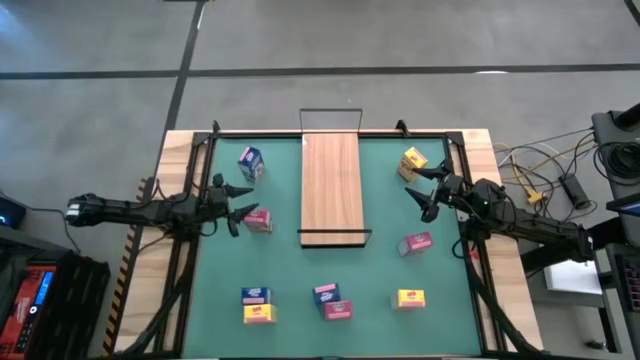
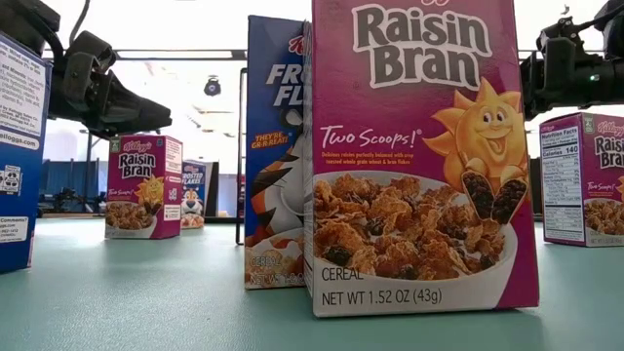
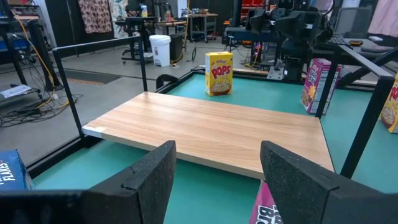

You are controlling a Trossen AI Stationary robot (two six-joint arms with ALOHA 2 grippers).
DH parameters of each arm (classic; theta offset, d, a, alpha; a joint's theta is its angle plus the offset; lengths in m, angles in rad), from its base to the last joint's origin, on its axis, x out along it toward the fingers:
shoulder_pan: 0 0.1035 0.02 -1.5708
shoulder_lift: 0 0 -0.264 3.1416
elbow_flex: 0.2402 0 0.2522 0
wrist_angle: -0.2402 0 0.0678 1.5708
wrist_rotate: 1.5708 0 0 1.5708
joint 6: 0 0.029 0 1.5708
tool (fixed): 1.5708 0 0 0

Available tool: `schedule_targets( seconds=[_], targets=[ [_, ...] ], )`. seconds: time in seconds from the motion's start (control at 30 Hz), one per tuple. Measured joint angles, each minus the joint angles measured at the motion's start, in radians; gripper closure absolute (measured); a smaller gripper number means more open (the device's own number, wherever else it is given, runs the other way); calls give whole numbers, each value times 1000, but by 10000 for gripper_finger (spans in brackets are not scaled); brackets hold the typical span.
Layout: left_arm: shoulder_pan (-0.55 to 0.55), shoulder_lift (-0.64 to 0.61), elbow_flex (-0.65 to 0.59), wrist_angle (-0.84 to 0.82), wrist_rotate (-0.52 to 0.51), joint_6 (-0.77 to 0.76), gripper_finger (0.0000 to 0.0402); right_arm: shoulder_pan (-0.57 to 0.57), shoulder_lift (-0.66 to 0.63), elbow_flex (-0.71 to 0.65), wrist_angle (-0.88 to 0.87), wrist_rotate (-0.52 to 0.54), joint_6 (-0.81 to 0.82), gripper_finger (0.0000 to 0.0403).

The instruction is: Stack cereal on shelf

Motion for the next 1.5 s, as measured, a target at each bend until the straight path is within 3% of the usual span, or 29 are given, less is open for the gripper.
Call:
schedule_targets(
  seconds=[0.7,0.83,1.17,1.5],
  targets=[
    [0,0,0,0,0,0,184,0,0,0,6,0,1,106],
    [0,0,0,0,0,0,184,0,0,0,6,4,70,106],
    [0,0,0,0,0,0,184,0,2,0,-3,264,307,106],
    [0,0,0,0,0,0,184,0,2,1,-14,286,410,106]
  ],
)
